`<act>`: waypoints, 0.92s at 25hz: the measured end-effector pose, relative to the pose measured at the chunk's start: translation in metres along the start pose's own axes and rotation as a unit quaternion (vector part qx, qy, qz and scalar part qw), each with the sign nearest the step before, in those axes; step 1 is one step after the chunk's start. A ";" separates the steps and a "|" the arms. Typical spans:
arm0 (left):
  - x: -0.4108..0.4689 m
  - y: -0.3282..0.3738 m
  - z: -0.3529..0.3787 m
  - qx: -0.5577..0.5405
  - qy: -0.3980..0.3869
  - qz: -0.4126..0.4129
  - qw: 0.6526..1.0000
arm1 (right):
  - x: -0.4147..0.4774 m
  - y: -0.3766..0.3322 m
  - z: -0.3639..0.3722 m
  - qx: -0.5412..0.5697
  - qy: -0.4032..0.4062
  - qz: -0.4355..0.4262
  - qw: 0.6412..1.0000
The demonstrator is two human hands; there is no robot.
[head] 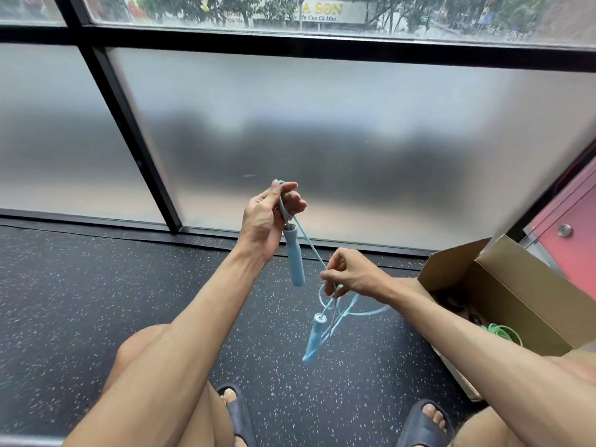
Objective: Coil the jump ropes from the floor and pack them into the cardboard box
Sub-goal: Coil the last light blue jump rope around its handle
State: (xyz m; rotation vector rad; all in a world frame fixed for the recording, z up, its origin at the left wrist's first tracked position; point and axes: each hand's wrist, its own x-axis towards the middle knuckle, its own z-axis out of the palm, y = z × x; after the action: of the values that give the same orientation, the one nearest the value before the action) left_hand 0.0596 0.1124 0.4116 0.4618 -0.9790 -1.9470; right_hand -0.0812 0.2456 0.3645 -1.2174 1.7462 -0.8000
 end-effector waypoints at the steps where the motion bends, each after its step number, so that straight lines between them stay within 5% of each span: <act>1: 0.001 -0.001 -0.001 0.024 0.015 0.018 0.999 | 0.000 -0.002 0.000 -0.008 0.009 -0.014 1.000; 5: 0.000 -0.006 0.000 0.208 0.038 0.081 0.974 | -0.003 -0.007 0.003 -0.087 0.034 -0.085 0.992; 9: -0.003 -0.018 0.002 0.410 -0.008 0.087 0.908 | -0.009 -0.017 0.006 -0.179 0.044 -0.149 0.972; 12: -0.006 -0.025 0.000 0.543 -0.073 0.046 0.835 | -0.010 -0.023 -0.002 -0.205 0.080 -0.189 0.957; 15: -0.010 -0.028 0.003 0.586 -0.135 -0.034 0.799 | -0.009 -0.026 -0.018 -0.221 0.127 -0.235 0.938; 23: -0.021 -0.018 0.018 0.412 -0.212 -0.217 0.859 | -0.005 -0.023 -0.036 -0.179 0.162 -0.199 0.950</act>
State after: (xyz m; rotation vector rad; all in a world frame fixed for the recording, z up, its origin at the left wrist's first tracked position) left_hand 0.0501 0.1433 0.4074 0.7950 -2.1810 -1.9717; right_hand -0.1035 0.2439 0.4017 -1.8043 2.0001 -0.9876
